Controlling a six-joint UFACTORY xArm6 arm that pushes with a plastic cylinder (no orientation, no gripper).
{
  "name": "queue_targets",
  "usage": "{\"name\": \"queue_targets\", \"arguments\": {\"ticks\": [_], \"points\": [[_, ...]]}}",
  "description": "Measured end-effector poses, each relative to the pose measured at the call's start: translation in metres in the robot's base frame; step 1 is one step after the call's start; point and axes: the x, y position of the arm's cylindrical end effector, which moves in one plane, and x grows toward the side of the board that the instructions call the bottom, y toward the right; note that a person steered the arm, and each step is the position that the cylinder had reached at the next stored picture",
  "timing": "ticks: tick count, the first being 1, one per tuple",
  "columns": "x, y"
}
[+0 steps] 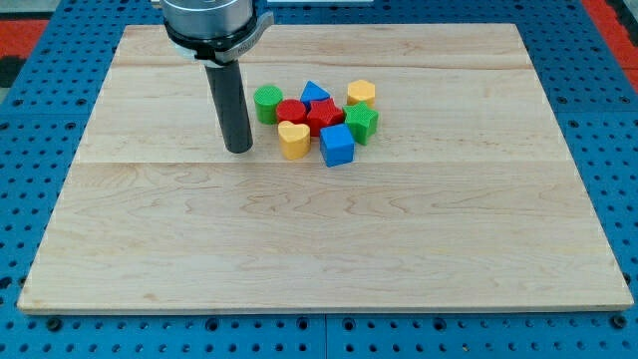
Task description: Separate the blue cube from the yellow heart
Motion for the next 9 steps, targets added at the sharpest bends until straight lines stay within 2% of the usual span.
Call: {"name": "queue_targets", "arguments": {"ticks": [1, 2, 3, 4, 5, 7, 8, 9], "points": [[0.03, 0.012], [0.052, 0.057], [0.041, 0.126], [0.006, 0.196], [-0.012, 0.177], [-0.009, 0.098], [-0.004, 0.082], [0.016, 0.089]]}}
